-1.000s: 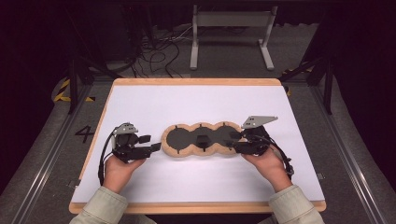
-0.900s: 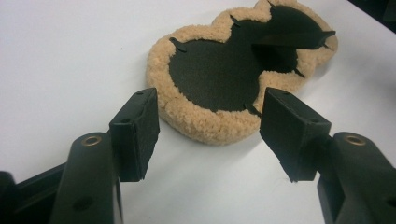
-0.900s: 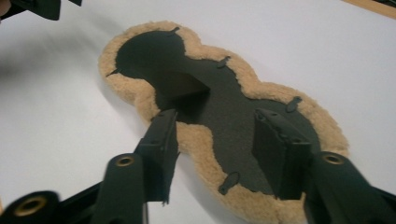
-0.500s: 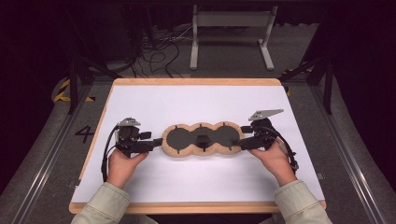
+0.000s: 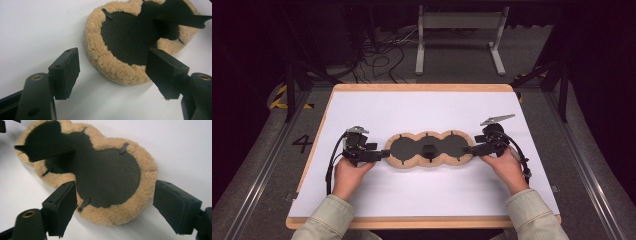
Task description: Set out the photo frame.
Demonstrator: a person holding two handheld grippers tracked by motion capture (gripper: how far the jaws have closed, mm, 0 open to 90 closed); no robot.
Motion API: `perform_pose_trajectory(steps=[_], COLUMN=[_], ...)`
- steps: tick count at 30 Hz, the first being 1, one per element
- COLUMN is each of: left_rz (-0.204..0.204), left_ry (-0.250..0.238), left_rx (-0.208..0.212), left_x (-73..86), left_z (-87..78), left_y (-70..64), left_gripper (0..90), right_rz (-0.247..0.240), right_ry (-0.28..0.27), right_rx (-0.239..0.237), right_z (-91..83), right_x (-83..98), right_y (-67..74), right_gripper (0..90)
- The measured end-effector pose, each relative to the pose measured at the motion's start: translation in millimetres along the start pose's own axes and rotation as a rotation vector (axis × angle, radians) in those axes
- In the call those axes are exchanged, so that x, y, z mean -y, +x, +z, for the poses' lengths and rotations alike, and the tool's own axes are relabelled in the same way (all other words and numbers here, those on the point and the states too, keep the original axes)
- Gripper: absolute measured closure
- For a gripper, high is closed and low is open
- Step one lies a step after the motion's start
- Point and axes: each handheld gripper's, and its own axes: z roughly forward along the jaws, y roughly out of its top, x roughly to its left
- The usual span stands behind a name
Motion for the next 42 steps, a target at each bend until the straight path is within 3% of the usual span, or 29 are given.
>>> perform_pose_trajectory(steps=[8, 18, 22, 27, 32, 35, 42], left_rz=[-0.035, -0.064, -0.067, -0.068, -0.079, -0.103, -0.101], left_ry=[0.041, 0.104, 0.108, 0.117, 0.114, 0.1, 0.096], left_rx=[0.005, 0.044, 0.057, 0.11, 0.1, 0.122, 0.104], left_x=[1.6, 2.1, 2.1, 1.3, 0.6, 1.7, 1.8], left_z=[10.7, 22.1, 24.1, 28.1, 29.9, 29.0, 27.5], left_y=[2.3, 1.4, 1.2, -1.4, -4.9, -1.7, -3.0], left_gripper=[23.8, 18.8, 18.1, 20.2, 19.7, 22.0, 26.1], right_rz=[0.045, 0.087, 0.094, 0.099, 0.104, 0.118, 0.154], right_ry=[0.047, 0.117, 0.135, 0.152, 0.152, 0.155, 0.153], right_rx=[-0.002, -0.028, -0.037, -0.056, -0.05, -0.051, -0.06], right_z=[12.7, 27.2, 31.7, 36.5, 37.6, 37.0, 36.1], right_x=[0.8, 3.3, 4.0, 3.5, 3.3, 2.8, 2.3], right_y=[-8.0, -13.4, -12.9, -10.6, -8.7, -8.8, -10.3], right_gripper=[14.3, 8.8, 8.2, 7.0, 6.8, 7.4, 7.4])
